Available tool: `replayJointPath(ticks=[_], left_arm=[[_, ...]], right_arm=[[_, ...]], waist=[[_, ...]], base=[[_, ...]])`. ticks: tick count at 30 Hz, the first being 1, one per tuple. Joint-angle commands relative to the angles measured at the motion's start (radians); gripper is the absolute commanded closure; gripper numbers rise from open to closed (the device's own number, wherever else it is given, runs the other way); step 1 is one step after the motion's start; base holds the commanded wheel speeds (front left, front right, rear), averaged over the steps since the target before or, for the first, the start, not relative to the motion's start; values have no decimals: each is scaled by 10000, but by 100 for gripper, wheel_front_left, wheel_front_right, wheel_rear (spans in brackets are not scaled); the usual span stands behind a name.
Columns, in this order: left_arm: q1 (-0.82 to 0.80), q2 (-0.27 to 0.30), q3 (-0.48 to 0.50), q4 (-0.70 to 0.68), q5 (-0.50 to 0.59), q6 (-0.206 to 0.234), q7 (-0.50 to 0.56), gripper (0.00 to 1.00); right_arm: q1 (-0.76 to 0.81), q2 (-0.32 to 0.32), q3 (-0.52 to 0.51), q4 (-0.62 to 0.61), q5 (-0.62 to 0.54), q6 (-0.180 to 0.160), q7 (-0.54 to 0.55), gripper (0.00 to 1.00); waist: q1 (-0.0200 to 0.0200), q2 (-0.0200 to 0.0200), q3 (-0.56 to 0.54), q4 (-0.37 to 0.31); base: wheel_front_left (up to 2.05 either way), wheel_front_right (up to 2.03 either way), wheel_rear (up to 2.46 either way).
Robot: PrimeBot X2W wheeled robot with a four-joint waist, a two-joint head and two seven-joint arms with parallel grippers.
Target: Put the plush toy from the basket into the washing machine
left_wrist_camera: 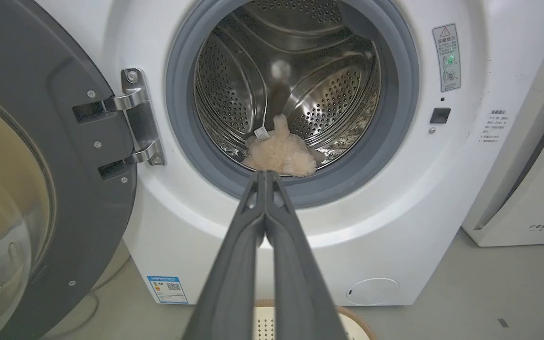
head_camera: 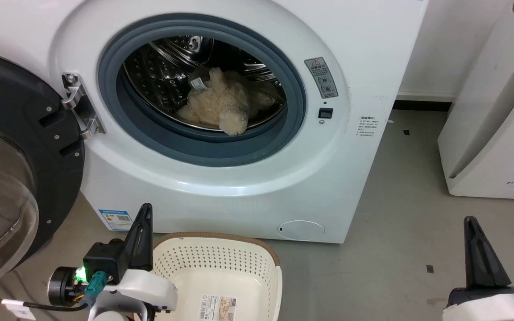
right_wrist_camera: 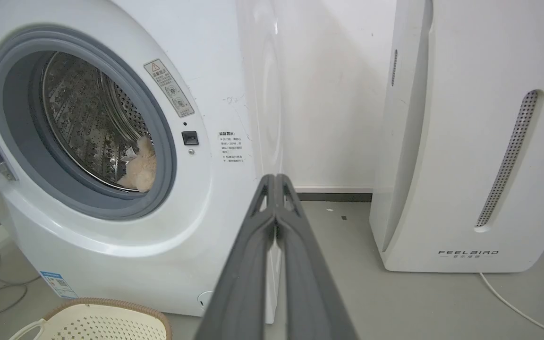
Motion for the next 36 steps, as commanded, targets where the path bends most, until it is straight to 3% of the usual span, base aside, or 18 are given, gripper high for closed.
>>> replayJointPath(ticks=[1,36], left_arm=[[141,-27,18,-92,54,38,42,100],[418,-79,61,-677,250,120,737,100]], right_arm=[[-58,-1,41,-17,-93,-1,40,100],[-190,-2,445,-57,-450,-3,738,100]], waist=[[1,-1,-3,-8],[1,-1,-91,-236]], base=[[0,0,0],[0,0,0]])
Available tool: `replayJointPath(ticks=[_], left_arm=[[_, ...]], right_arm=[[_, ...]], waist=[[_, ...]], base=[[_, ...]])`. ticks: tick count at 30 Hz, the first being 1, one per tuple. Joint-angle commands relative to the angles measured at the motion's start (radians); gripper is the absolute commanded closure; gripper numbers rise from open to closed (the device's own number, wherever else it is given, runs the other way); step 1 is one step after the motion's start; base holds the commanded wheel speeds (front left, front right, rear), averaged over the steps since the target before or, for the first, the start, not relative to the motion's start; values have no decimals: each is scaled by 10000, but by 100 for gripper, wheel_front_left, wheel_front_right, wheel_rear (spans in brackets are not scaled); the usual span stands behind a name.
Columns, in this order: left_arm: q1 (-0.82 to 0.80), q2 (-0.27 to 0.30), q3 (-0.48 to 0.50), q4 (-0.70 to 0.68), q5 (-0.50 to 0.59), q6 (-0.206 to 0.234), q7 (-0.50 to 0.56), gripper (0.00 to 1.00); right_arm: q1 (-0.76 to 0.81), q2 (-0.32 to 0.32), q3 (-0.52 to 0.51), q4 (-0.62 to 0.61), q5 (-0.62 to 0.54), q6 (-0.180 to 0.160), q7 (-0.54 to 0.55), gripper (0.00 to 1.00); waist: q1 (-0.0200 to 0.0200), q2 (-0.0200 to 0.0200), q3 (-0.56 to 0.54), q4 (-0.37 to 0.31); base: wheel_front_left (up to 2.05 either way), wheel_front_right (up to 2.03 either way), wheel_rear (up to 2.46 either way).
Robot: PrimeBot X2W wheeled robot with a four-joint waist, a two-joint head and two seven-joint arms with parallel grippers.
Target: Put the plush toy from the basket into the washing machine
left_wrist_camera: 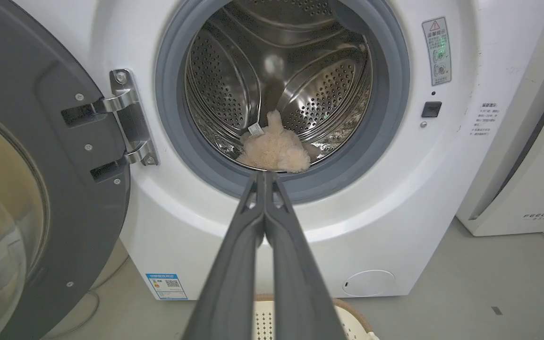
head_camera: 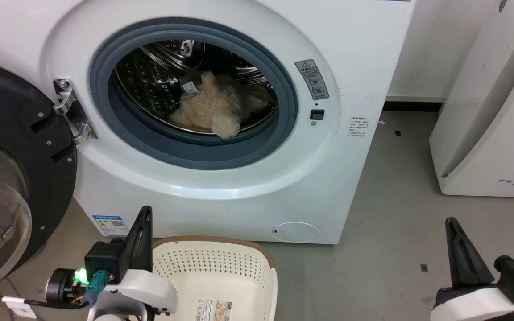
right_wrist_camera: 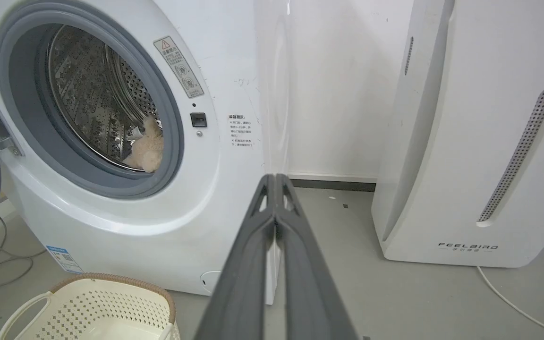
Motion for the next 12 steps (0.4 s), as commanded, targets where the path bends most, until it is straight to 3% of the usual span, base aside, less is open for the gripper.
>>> replayJointPath(ticks=[1,12], left_arm=[[169,-41,45,-77,65,32,27,100],[259,-58,59,-267,128,59,252,100]], right_arm=[[-101,-2,33,-49,-100,-3,45,100],[-144,-2,164,-62,-216,-4,271,100]], waist=[[0,0,-1,-3],[0,0,-30,-77]], base=[[0,0,0],[0,0,0]])
